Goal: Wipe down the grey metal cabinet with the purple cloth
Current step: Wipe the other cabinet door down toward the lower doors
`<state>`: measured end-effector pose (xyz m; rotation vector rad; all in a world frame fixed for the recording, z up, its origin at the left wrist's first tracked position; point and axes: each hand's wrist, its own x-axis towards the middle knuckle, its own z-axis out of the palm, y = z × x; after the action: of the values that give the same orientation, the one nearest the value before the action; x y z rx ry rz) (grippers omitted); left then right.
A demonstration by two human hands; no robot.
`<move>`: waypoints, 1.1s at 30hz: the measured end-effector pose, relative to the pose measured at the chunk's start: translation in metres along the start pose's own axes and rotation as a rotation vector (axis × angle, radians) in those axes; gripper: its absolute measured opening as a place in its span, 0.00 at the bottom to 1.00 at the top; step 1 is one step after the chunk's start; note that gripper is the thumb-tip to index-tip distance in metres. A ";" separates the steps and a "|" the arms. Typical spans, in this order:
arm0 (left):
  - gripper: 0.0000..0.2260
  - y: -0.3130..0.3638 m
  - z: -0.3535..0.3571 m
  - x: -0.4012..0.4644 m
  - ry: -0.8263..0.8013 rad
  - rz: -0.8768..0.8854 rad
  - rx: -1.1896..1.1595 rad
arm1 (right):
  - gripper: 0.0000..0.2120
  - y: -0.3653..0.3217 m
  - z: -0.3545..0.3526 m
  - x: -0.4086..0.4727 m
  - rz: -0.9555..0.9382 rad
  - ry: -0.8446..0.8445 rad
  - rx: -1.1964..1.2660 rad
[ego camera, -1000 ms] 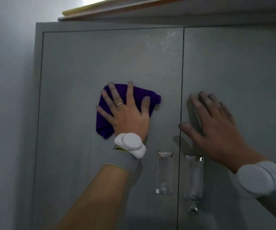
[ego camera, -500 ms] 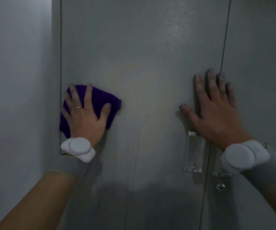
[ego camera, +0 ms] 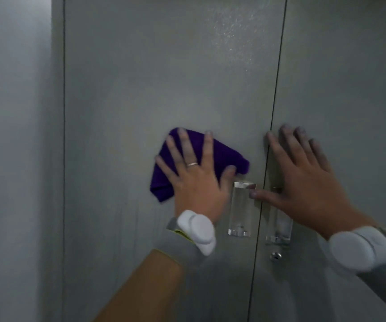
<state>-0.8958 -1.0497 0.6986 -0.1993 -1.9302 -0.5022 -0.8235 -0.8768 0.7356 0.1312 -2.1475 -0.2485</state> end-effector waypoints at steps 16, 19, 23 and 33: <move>0.35 -0.116 -0.016 -0.008 -0.044 0.077 0.080 | 0.58 -0.059 0.017 0.004 0.005 0.045 0.068; 0.37 -0.169 -0.027 -0.009 -0.070 0.021 0.070 | 0.54 -0.060 0.022 0.000 0.026 0.064 0.059; 0.38 -0.191 -0.028 -0.015 -0.063 -0.073 0.016 | 0.46 -0.056 0.025 -0.007 0.027 0.097 0.045; 0.35 -0.072 0.009 -0.058 -0.025 -0.037 0.011 | 0.49 -0.022 0.030 -0.045 0.034 0.052 0.110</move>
<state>-0.9054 -1.1051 0.6245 -0.1637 -1.9637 -0.5156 -0.8233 -0.8857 0.6779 0.1634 -2.1096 -0.1059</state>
